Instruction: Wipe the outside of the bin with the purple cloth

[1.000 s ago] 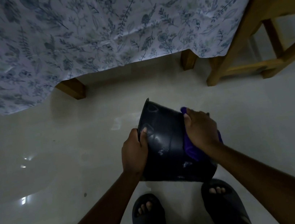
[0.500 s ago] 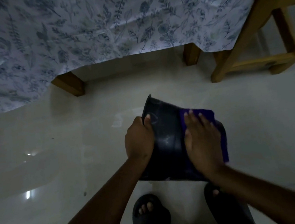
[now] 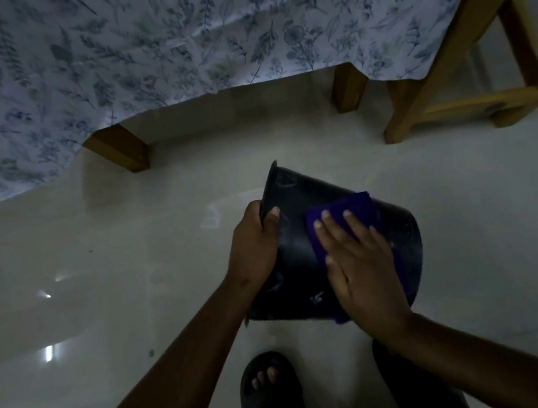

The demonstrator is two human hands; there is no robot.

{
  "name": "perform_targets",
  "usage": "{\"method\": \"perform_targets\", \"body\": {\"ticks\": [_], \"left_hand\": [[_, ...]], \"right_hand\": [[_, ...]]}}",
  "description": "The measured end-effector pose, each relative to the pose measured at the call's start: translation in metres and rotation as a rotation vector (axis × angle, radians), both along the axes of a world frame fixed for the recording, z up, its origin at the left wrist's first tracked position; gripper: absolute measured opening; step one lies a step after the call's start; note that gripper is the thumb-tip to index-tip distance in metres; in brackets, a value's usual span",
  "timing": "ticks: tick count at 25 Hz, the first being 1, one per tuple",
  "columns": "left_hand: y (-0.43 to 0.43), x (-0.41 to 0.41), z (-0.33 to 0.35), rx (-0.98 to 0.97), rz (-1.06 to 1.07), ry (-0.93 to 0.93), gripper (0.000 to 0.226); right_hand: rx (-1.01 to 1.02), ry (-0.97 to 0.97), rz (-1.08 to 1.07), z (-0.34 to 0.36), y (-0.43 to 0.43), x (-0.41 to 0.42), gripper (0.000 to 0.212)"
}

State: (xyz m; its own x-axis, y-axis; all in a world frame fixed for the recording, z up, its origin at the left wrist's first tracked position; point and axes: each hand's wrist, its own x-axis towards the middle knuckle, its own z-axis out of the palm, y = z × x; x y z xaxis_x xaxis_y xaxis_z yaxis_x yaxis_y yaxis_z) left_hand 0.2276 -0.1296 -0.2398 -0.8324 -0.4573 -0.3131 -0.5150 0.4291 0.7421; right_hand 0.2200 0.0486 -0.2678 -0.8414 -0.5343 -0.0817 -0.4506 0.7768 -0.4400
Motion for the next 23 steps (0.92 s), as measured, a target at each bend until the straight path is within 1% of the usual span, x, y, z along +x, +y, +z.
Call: {"method": "perform_targets", "body": {"ticks": [2,3,5,6,7,8,9,10,11,12,13,15,16,17,18,20,22,23], "left_hand": [[0.0,-0.006,-0.001,0.01,-0.02,0.007,0.026],[0.001,-0.005,0.0,-0.008,-0.028,0.02,0.026],[0.0,-0.002,0.0,-0.037,-0.035,0.037,0.026],[-0.001,0.0,0.0,-0.038,-0.026,0.041,0.025],[-0.002,0.0,0.001,-0.028,-0.015,0.043,0.025],[-0.002,0.001,0.0,-0.015,-0.007,0.042,0.025],[-0.001,0.003,-0.002,-0.005,0.003,0.041,0.025],[0.001,0.006,-0.004,-0.006,0.01,0.042,0.026],[0.003,0.008,-0.005,-0.006,0.01,0.04,0.027],[0.003,0.007,-0.005,-0.01,0.003,0.035,0.027],[0.003,0.006,-0.004,-0.02,-0.002,0.022,0.027],[0.002,0.005,0.001,-0.041,0.0,0.017,0.027],[0.001,0.005,0.001,-0.05,-0.006,0.03,0.027],[-0.001,0.004,0.0,-0.055,-0.011,0.03,0.026],[-0.001,0.002,0.0,-0.061,-0.014,0.021,0.026],[-0.003,-0.008,-0.002,-0.047,-0.011,-0.004,0.025],[-0.003,-0.01,0.006,0.082,-0.025,-0.015,0.025],[-0.003,-0.005,0.009,0.138,-0.044,-0.022,0.026]], "right_hand": [[-0.015,0.032,0.119,-0.001,-0.01,-0.016,0.049],[-0.026,0.006,0.098,-0.003,-0.015,-0.039,0.047],[-0.044,-0.103,-0.068,-0.007,-0.013,-0.072,0.047],[-0.049,-0.113,-0.158,-0.008,-0.006,-0.07,0.048],[-0.027,-0.082,-0.218,-0.01,-0.001,-0.053,0.048],[0.019,-0.032,-0.202,-0.006,0.001,-0.025,0.048],[0.039,0.014,-0.126,-0.001,-0.001,-0.001,0.049],[0.027,0.037,-0.026,-0.002,-0.006,0.005,0.05],[0.018,0.041,0.071,-0.002,-0.014,-0.005,0.049],[0.018,0.038,0.109,-0.003,-0.023,-0.025,0.049],[0.015,-0.001,0.07,-0.004,-0.029,-0.047,0.049],[0.001,-0.068,-0.124,-0.01,-0.021,-0.07,0.051],[-0.008,-0.066,-0.213,-0.011,-0.013,-0.066,0.053],[-0.008,-0.053,-0.257,-0.01,-0.008,-0.051,0.052],[-0.017,-0.048,-0.239,-0.006,-0.006,-0.03,0.05],[-0.044,-0.042,-0.106,0.0,-0.011,-0.001,0.048],[-0.065,0.002,-0.014,0.003,-0.024,-0.024,0.047],[-0.059,0.012,-0.015,0.002,-0.031,-0.046,0.047]]}}
